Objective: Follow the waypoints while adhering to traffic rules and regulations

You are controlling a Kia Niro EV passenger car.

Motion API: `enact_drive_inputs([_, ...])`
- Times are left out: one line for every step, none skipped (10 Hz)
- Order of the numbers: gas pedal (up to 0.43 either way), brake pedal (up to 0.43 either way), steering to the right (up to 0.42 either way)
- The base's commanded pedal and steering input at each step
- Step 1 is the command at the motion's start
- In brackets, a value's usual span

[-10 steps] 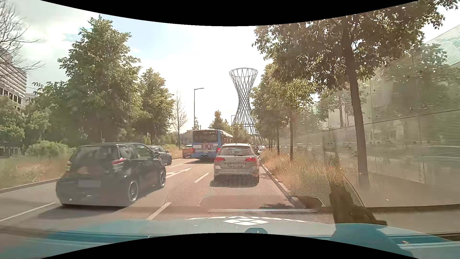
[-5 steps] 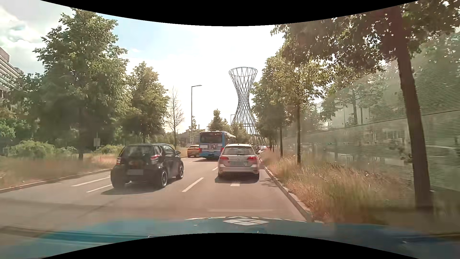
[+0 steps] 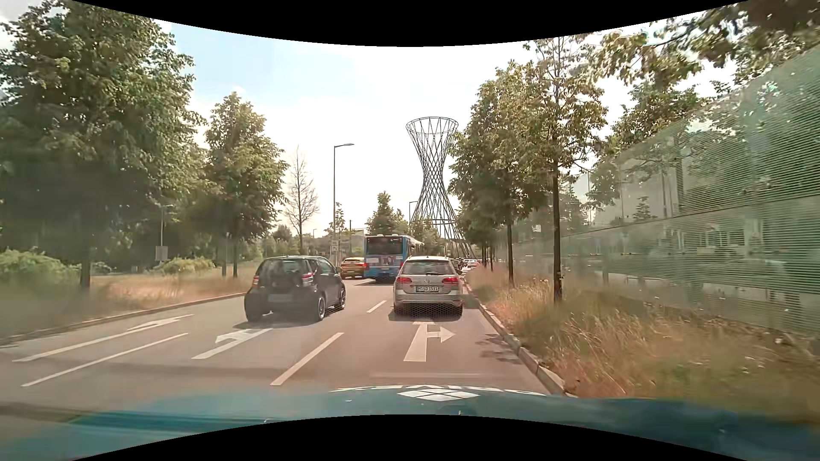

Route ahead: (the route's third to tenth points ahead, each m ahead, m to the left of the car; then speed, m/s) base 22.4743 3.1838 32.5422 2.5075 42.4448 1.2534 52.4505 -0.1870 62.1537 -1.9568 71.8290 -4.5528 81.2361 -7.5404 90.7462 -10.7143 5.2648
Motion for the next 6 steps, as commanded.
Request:
enact_drive_inputs([0.319, 0.0, 0.007])
enact_drive_inputs([0.228, 0.0, 0.007])
enact_drive_inputs([0.22, 0.0, 0.009])
enact_drive_inputs([0.22, 0.0, 0.01])
enact_drive_inputs([0.22, 0.0, 0.01])
enact_drive_inputs([0.22, 0.0, 0.01])
